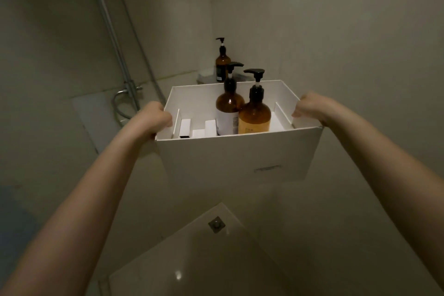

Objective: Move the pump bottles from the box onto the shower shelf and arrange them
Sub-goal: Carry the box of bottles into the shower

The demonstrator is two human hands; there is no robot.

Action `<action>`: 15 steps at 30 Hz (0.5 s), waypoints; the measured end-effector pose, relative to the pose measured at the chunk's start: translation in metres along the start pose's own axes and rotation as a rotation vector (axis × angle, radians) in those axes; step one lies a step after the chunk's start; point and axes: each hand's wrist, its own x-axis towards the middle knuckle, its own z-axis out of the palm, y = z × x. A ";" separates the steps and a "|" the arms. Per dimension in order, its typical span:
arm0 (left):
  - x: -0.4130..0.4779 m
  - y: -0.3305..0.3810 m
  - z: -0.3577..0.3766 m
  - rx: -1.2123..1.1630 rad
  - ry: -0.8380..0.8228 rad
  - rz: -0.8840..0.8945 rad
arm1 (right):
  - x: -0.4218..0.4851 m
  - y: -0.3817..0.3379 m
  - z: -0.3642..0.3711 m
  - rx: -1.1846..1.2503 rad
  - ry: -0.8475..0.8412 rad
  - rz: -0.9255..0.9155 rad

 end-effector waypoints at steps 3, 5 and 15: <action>0.016 -0.017 -0.017 0.010 0.057 -0.067 | 0.032 -0.031 0.021 0.030 -0.038 -0.071; 0.025 -0.026 -0.028 0.028 0.091 -0.113 | 0.050 -0.051 0.035 0.036 -0.076 -0.105; 0.058 -0.074 -0.049 -0.013 0.202 -0.328 | 0.131 -0.126 0.099 0.002 -0.202 -0.227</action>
